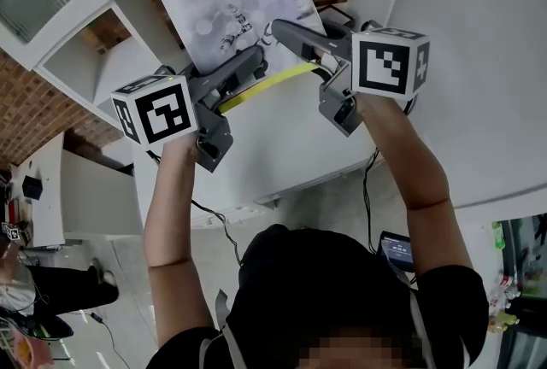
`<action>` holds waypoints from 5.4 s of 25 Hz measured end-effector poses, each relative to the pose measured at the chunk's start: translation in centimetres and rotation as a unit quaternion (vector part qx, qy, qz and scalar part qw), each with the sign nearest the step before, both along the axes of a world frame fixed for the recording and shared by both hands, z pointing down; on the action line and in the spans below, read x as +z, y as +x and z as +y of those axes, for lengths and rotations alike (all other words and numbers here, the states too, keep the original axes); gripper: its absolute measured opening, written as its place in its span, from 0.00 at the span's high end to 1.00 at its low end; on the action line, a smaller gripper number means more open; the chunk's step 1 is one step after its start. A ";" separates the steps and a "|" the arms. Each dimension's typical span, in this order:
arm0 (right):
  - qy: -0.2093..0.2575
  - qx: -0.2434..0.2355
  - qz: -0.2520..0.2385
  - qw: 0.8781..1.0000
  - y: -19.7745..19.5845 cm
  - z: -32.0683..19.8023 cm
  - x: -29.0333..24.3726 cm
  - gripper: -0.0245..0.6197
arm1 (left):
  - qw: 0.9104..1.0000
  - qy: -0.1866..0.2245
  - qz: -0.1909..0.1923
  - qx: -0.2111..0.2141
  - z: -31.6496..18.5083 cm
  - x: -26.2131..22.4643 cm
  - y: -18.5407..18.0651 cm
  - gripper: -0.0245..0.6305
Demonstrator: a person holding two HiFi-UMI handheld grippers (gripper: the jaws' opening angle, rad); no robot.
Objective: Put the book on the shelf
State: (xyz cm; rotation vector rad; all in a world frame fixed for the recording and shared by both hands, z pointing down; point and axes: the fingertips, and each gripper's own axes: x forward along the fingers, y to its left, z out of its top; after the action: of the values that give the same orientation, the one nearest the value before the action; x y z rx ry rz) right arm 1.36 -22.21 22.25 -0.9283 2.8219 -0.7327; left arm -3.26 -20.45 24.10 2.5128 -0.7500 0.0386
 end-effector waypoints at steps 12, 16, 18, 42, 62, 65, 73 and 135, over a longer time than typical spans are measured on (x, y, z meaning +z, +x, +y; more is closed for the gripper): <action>0.072 0.007 -0.009 0.997 -0.5 0.3 0.9 0.84 | 0.999 0.050 -0.018 0.014 -0.3 1.3 -0.2 0.78; 0.093 0.010 0.014 0.996 -0.7 0.2 1.2 0.83 | 0.998 0.052 -0.024 0.012 -0.5 1.5 -0.3 0.78; 0.096 0.011 0.020 0.995 -0.8 0.3 1.1 0.82 | 0.998 0.049 -0.026 0.020 -0.5 1.2 -0.4 0.78; 0.039 0.000 -0.009 0.999 -0.7 0.5 1.3 0.84 | 0.998 0.033 0.002 0.056 -0.5 1.5 -0.2 0.77; -0.086 0.026 -0.104 0.990 -0.6 -2.2 -0.1 0.86 | 0.992 0.119 -0.043 0.013 -3.3 -0.7 -2.1 0.54; -0.095 0.020 -0.116 0.988 -0.6 -2.3 -0.7 0.86 | 0.984 0.166 -0.069 -0.002 -2.8 -1.1 -2.7 0.46; -0.120 0.000 -0.138 0.983 -0.6 -2.1 -0.8 0.86 | 0.971 0.214 -0.103 -0.025 -0.6 -0.8 -3.6 0.39; 0.033 0.002 -0.005 0.999 0.8 -0.1 -1.5 0.40 | 0.945 0.273 -0.080 -0.163 -0.4 -2.8 -5.1 0.55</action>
State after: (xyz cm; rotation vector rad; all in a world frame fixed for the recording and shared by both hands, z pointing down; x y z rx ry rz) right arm 2.19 -22.27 20.77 -0.9157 2.8166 -0.6365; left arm -8.39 -20.80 21.29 2.8784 -1.3980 -0.0965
